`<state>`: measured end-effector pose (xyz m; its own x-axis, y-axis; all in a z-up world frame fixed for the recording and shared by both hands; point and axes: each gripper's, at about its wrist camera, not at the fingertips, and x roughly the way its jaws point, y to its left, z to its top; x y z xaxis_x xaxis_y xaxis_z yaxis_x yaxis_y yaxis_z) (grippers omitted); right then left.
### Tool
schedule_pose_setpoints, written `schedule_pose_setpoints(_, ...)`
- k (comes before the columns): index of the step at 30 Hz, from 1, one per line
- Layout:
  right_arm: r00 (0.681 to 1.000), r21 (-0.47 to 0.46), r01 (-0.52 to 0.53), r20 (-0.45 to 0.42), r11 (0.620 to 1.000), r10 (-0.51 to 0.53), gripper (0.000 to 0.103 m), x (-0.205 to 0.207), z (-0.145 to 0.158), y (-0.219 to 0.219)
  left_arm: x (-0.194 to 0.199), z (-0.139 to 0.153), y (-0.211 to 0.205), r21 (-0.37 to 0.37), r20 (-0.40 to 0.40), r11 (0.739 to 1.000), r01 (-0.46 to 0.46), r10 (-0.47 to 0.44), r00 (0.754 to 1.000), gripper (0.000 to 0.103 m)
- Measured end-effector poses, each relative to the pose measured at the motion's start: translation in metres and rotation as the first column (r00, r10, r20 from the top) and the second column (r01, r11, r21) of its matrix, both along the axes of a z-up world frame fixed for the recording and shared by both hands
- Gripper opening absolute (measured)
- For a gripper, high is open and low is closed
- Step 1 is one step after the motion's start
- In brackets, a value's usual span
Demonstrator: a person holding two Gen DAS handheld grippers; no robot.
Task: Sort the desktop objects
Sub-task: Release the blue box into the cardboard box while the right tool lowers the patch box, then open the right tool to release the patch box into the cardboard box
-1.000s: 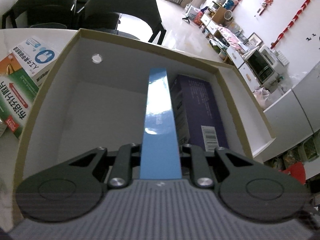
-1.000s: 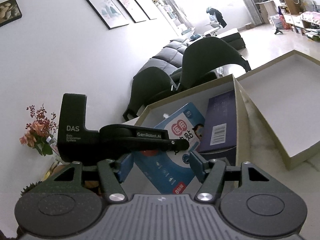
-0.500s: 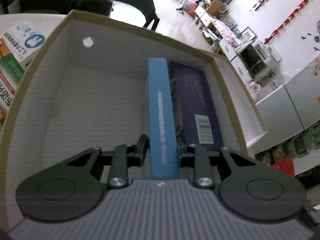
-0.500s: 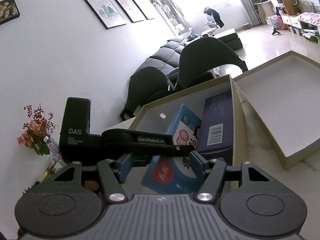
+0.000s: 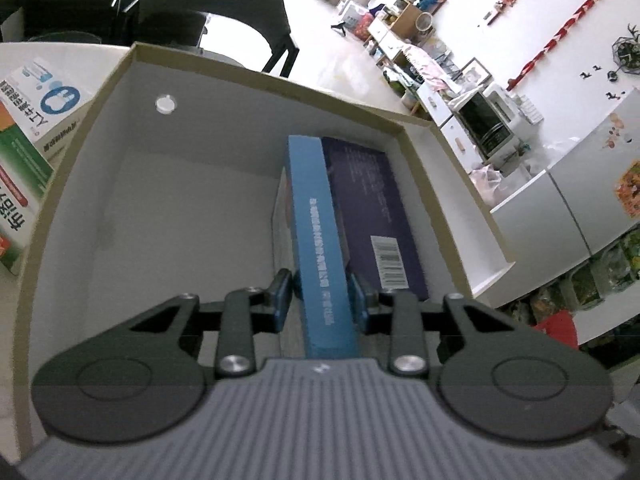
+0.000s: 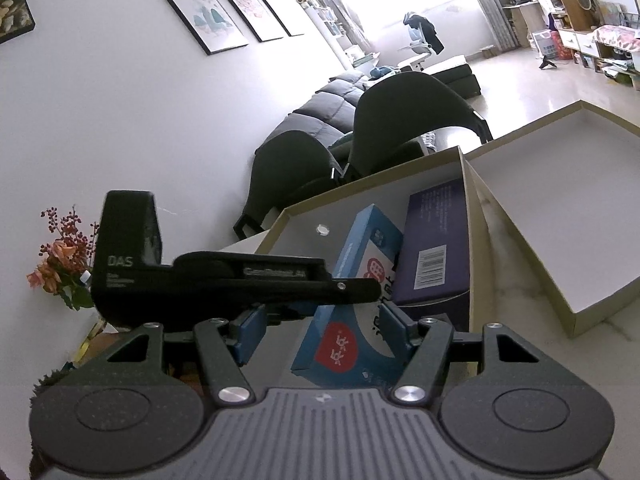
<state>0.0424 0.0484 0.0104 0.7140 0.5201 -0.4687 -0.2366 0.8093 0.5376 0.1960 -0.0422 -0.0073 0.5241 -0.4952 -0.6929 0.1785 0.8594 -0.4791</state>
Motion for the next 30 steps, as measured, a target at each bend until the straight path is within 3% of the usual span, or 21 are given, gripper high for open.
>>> schedule_pose_setpoints(17,1.0,-0.076,0.0,-0.003,0.997,0.0,0.066,0.003,0.004,0.005,-0.034,0.015,0.047,0.013,0.107,0.999,-0.045,0.044,0.993,0.035)
schedule_pose_setpoints(24,1.0,-0.104,-0.011,-0.011,0.995,0.01,0.066,0.007,0.002,0.012,-0.018,-0.003,0.049,-0.032,0.015,0.999,-0.016,0.016,1.0,0.035)
schedule_pose_setpoints(30,1.0,-0.118,0.005,-0.015,0.993,-0.007,0.066,0.01,0.001,0.006,-0.004,-0.011,0.048,0.081,-0.025,0.996,-0.047,0.049,0.999,0.046)
